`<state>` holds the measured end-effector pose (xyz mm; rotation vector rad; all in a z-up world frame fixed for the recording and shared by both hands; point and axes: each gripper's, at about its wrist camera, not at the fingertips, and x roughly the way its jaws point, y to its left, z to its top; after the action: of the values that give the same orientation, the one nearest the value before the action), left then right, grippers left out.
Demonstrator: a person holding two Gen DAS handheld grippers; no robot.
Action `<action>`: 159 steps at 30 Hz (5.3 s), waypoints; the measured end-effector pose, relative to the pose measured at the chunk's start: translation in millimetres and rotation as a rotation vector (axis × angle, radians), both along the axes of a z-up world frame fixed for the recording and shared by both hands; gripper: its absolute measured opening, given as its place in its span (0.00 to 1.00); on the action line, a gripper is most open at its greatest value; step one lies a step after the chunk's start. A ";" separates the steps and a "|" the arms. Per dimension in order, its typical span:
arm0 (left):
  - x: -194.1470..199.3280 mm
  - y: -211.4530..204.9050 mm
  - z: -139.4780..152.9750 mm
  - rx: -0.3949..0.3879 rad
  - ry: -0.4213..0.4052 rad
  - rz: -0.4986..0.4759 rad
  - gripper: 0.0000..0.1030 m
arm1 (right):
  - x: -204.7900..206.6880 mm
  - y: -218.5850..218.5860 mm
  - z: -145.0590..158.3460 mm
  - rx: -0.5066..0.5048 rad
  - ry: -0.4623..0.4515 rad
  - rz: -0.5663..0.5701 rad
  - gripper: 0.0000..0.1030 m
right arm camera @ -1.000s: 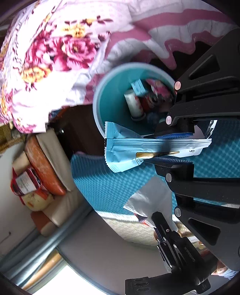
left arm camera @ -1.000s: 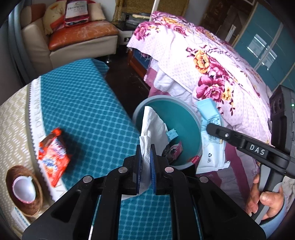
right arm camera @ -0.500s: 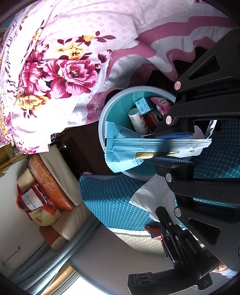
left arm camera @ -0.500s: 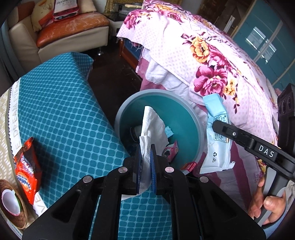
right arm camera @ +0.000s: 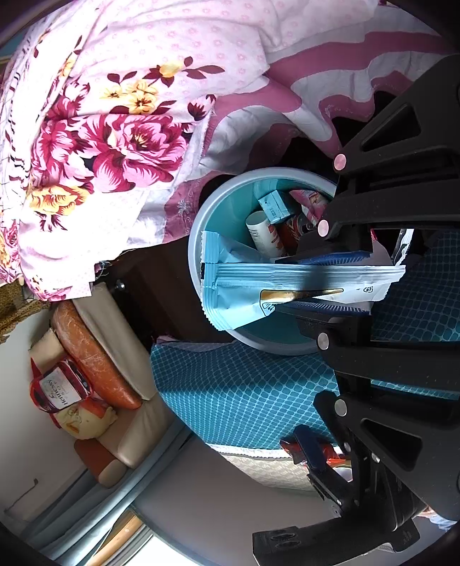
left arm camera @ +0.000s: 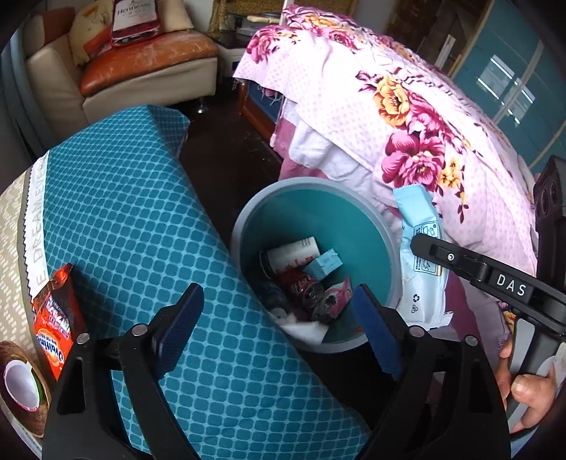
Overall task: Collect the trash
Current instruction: 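Release the tissue into the bin with the left gripper while the right drops the blue pack in, then move both open grippers back over the table toward the orange chip bag, then grasp the orange chip bag with the right gripper, then grasp the white medicine box with the left gripper while the right lifts the chip bag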
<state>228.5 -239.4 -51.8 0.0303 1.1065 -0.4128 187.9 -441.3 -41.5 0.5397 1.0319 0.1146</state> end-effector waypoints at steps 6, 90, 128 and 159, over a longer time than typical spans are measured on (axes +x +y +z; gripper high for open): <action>-6.1 12.6 -3.4 -0.003 0.022 0.015 0.87 | 1.9 5.3 -1.6 -0.007 0.008 0.004 0.19; -218.9 405.6 9.7 -0.106 0.022 0.581 0.90 | -145.4 425.7 9.7 -0.238 0.144 1.033 0.78; -158.1 324.3 -19.8 -0.012 0.117 0.529 0.90 | -126.3 270.7 19.0 -0.223 0.059 0.639 0.45; -139.2 253.5 45.1 -0.021 -0.014 0.453 0.68 | -52.8 166.1 6.0 -0.036 0.037 0.408 0.47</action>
<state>89.4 14.1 -6.7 -0.2321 1.0582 -0.0181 135.1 -275.2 -35.5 0.2935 1.1684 0.4467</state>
